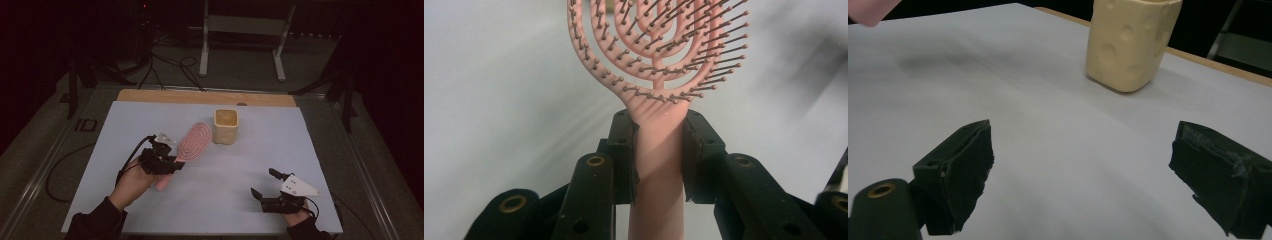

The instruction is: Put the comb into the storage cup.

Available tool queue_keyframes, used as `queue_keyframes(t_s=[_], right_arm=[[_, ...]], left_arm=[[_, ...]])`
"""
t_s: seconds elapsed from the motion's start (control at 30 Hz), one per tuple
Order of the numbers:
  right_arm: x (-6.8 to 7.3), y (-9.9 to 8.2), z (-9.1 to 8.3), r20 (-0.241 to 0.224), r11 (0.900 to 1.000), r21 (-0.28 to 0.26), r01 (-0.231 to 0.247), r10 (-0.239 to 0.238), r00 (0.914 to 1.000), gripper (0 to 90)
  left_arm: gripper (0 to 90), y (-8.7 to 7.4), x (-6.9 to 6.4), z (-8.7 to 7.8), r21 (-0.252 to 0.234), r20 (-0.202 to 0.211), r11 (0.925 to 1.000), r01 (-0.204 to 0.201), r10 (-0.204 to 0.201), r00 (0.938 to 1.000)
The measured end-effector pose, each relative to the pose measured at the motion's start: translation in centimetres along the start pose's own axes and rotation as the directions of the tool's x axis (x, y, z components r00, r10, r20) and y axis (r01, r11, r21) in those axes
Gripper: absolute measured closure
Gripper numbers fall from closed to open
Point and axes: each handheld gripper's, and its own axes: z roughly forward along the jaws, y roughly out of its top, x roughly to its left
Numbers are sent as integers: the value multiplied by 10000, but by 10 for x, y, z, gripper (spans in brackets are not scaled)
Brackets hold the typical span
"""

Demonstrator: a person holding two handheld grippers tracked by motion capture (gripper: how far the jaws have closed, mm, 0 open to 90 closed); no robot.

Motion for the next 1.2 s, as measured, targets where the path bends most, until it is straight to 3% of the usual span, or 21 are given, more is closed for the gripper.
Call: queue_keyframes(t_s=[0.37,0.63,1.03,1.2], right_arm=[[0,0,0,2,10000,-6,-12,12,10000,97],[0,0,0,-6,10000,13,8,-8,10000,97],[-1,0,0,27,10000,-13,8,-8,10000,97],[-1,0,0,27,10000,-5,-5,5,10000,97]], left_arm=[[703,24,-2,-12,-822,-30,9965,-158,156,9999],[703,36,-5,-14,-1094,-65,9935,-316,311,9995],[703,57,-6,-15,-1646,-144,9853,-453,435,9989],[703,65,-5,-15,-2089,-210,9771,-397,361,9991]])
